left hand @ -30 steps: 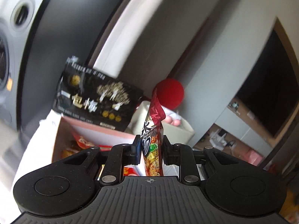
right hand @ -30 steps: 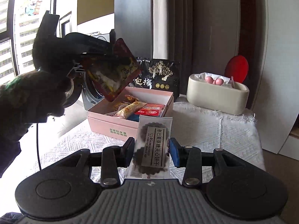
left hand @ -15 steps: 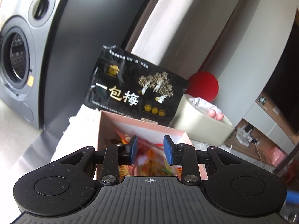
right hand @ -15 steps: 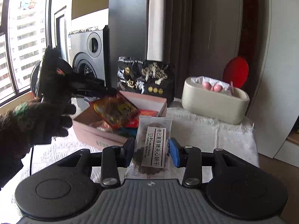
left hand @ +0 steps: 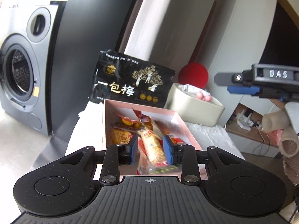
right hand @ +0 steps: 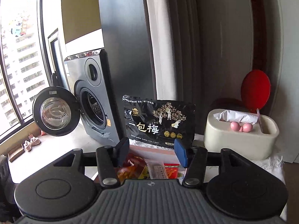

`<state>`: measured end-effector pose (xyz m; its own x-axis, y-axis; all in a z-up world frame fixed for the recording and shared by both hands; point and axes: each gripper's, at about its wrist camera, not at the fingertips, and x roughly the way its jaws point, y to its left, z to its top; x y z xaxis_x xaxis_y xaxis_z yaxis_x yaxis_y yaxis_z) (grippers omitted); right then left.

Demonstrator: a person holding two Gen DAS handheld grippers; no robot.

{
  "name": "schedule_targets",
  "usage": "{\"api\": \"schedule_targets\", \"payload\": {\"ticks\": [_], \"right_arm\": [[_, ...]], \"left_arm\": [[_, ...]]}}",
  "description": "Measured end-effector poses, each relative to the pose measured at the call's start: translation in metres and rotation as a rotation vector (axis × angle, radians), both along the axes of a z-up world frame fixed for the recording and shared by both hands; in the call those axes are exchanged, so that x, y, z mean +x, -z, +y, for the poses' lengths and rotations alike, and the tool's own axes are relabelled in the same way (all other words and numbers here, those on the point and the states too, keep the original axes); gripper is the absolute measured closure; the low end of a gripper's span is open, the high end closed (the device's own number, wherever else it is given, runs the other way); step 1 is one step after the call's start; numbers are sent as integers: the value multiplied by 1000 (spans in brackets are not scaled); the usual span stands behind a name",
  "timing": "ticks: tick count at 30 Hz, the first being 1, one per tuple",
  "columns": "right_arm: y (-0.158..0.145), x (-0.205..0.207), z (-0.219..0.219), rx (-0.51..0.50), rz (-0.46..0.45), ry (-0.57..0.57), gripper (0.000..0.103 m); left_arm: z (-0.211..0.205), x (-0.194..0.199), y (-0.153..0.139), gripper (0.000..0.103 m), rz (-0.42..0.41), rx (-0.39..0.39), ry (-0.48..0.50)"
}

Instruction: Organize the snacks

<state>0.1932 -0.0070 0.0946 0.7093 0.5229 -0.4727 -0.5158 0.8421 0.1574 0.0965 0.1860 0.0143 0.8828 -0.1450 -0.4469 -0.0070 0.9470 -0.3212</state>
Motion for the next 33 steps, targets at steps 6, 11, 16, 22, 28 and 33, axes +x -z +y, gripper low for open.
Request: {"api": "schedule_targets", "payload": {"ticks": [6,11,16,22,28,33], "right_arm": [[35,-55,-29,-40,27,40,33],[76,-119,-50,-60,49,68,25],[99,-162,-70,-14,113,96,25],[104,-192,-77,-17,99,101,24],[104,-198,-76,-17,108,82,23],[105,-199,-75,-20,116,79,23]], "left_arm": [[-29,-43,-1,72,1,-1,41],[-66,-82,4,81,48,102,58],[-90,-118,8,86,74,92,68],[-118,-145,8,86,101,191,-47],[-126,-151,3,86,92,214,-38],[-127,-152,3,87,108,222,-50]]}}
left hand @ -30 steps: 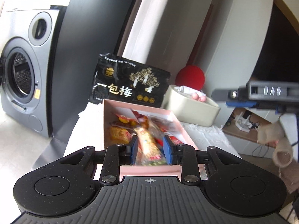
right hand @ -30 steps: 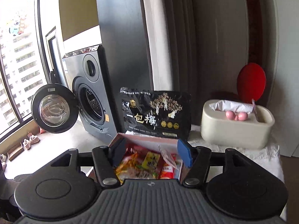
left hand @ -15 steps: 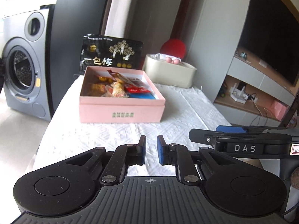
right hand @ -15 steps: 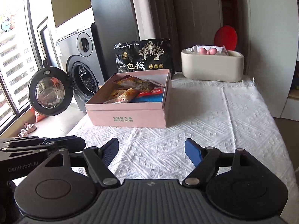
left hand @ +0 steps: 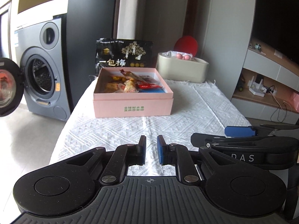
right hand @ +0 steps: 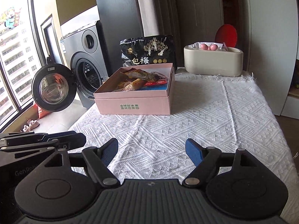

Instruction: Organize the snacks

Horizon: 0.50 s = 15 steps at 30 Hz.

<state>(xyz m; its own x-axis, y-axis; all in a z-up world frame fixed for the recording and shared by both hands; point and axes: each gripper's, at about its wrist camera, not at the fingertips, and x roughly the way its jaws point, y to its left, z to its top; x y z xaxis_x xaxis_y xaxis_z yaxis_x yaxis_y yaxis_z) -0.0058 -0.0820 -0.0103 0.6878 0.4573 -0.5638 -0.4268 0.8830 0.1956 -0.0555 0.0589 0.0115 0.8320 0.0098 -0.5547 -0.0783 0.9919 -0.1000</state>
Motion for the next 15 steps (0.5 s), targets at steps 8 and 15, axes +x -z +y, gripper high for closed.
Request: {"api": "schedule_targets", "payload": {"ticks": [8,15], "right_arm": [[0,-1,1,-3,2,-9,23],[1,0,1,-1,12,-9,23]], "left_arm": [[-4,-3,-3,87,-3,11,8],[-3,-3,-2,87,-3,8,11]]}}
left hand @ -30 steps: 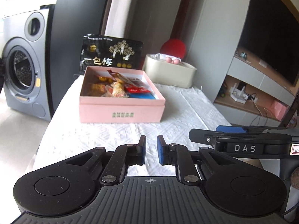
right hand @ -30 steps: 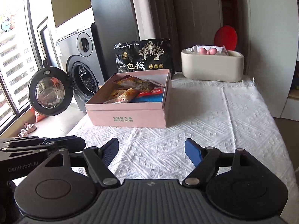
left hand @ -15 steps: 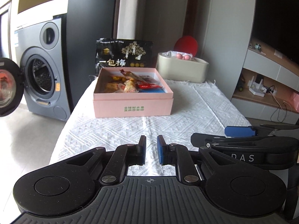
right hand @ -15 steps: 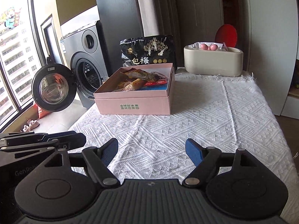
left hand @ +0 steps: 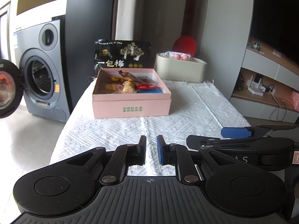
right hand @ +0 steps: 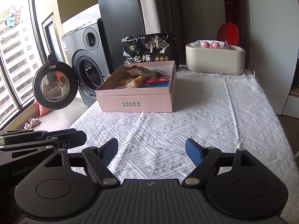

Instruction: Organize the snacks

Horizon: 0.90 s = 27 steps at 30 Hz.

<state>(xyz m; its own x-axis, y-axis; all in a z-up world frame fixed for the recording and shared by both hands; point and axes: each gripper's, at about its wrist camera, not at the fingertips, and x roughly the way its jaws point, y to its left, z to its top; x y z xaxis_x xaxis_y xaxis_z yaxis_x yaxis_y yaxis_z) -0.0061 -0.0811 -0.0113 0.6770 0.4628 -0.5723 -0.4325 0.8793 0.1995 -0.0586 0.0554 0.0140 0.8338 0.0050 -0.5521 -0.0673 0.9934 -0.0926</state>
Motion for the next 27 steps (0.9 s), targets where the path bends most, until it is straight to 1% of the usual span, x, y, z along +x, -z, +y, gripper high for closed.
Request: {"api": "schedule_targets", "payload": {"ticks": [27], "right_arm": [[1,-1,0,0,5,-2,23]], "left_arm": [[-3,-1,1,87,8,-4,8]]}}
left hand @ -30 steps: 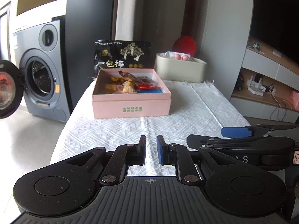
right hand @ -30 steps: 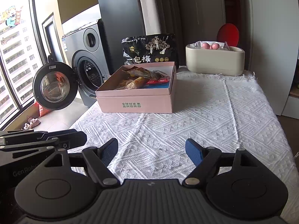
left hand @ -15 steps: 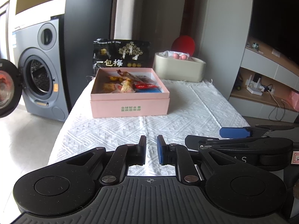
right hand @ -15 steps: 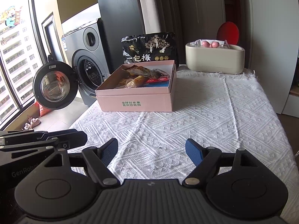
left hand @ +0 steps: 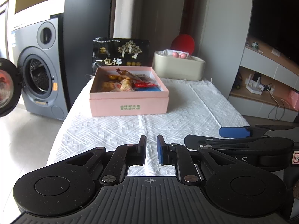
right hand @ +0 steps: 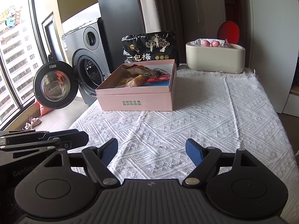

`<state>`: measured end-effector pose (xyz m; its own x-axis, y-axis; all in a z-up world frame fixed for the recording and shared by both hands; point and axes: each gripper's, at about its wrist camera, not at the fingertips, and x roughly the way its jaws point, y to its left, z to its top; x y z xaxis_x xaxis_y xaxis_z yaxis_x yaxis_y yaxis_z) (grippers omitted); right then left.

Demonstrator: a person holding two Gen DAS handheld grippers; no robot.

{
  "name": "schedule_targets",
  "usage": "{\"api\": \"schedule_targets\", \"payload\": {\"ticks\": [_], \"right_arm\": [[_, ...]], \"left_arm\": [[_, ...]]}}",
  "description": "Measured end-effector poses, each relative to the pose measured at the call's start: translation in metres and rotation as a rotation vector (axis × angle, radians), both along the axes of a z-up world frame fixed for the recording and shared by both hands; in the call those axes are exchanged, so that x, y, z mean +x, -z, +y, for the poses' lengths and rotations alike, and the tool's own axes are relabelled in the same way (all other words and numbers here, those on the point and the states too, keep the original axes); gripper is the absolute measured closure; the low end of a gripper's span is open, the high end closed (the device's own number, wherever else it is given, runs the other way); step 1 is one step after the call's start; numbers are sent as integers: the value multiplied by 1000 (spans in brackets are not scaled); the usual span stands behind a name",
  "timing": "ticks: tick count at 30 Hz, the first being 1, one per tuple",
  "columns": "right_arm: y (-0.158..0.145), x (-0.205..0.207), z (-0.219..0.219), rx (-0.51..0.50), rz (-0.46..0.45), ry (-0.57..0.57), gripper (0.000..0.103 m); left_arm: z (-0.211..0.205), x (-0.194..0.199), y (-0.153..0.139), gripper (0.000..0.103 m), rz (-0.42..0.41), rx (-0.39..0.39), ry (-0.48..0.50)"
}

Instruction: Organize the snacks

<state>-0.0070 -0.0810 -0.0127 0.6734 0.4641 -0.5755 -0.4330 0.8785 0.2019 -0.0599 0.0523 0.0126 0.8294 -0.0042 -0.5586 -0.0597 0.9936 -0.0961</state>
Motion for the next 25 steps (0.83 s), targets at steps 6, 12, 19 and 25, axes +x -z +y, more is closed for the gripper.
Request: {"api": "schedule_targets", "payload": {"ticks": [6,12,19,25], "right_arm": [[0,-1,0,1,2,0,23],[0,-1,0,1,2,2,23],[0,-2,-1,5,3,4,22],[3,7,-3,18,1,-14,16]], "left_arm": [[0,0,0,87,1,0,-1],[-1,-1,1,87,1,2,-1],[-1,1,2,87,-3,14,-1],[2,5,3,87,-13,37,-4]]}}
